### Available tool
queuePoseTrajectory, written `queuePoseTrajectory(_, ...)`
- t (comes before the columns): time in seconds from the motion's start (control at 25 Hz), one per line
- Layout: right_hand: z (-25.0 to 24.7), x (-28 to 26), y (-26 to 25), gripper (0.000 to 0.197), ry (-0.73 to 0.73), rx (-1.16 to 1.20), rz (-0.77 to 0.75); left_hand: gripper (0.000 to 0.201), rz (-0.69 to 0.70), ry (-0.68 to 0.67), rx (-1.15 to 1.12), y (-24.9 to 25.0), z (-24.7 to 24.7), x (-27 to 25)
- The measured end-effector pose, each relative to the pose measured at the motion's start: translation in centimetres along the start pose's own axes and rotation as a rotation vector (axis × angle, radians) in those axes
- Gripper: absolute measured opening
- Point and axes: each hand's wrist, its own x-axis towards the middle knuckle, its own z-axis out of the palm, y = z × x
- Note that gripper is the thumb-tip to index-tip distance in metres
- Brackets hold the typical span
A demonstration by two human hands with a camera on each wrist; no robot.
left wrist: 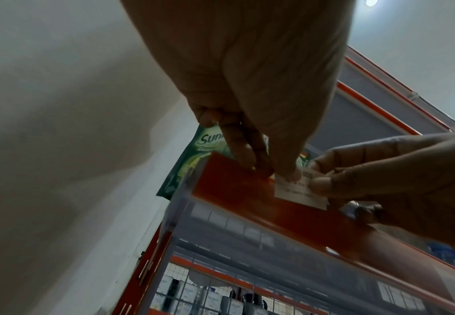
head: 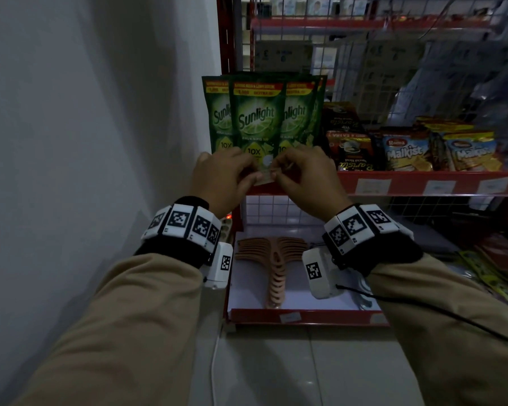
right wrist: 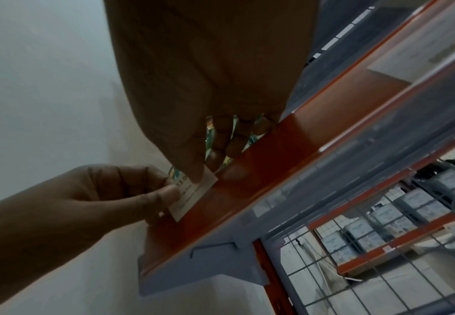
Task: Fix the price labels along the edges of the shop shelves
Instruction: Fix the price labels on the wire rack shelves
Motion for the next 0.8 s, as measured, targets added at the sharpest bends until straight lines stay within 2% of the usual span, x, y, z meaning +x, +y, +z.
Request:
queuePoseTrajectory(0.08,-0.3,-0.2,0.0,0.013,-0.036,-0.069,-0.026,0.020,0.023,-0.009,0.027,-0.3,0.0,0.1)
queuePoseTrajectory(0.16,-0.6,-0.1,0.1,0.011,-0.064,-0.041,-0.046,0.020,0.048,0.008,0.007,-0.4,0.0,0.1)
queuePoseTrajectory(0.36,-1.0,0.6,0.1,0.007,0.060,0.106,-0.057,0.023,0.055,0.109,-0.143,-0.3,-0.2,-0.2)
queuePoseTrajectory(0.44,-0.6,0.4,0.0,0.008,0.003,0.096,-0.060,0.024,0.071,0.134,-0.157,-0.3,-0.2,-0.2)
queuePoseTrajectory(0.56,-0.3,0.5,0.0,0.011,-0.062,0.027,-0.055,0.021,0.104,0.089,-0.109,-0.5,0.2,-0.2)
queuePoseTrajectory(0.8,-0.6,0.4,0.1,0.015,-0.120,-0.094,-0.105,0.026,0.105,0.058,-0.022,-0.5,0.8,0.0)
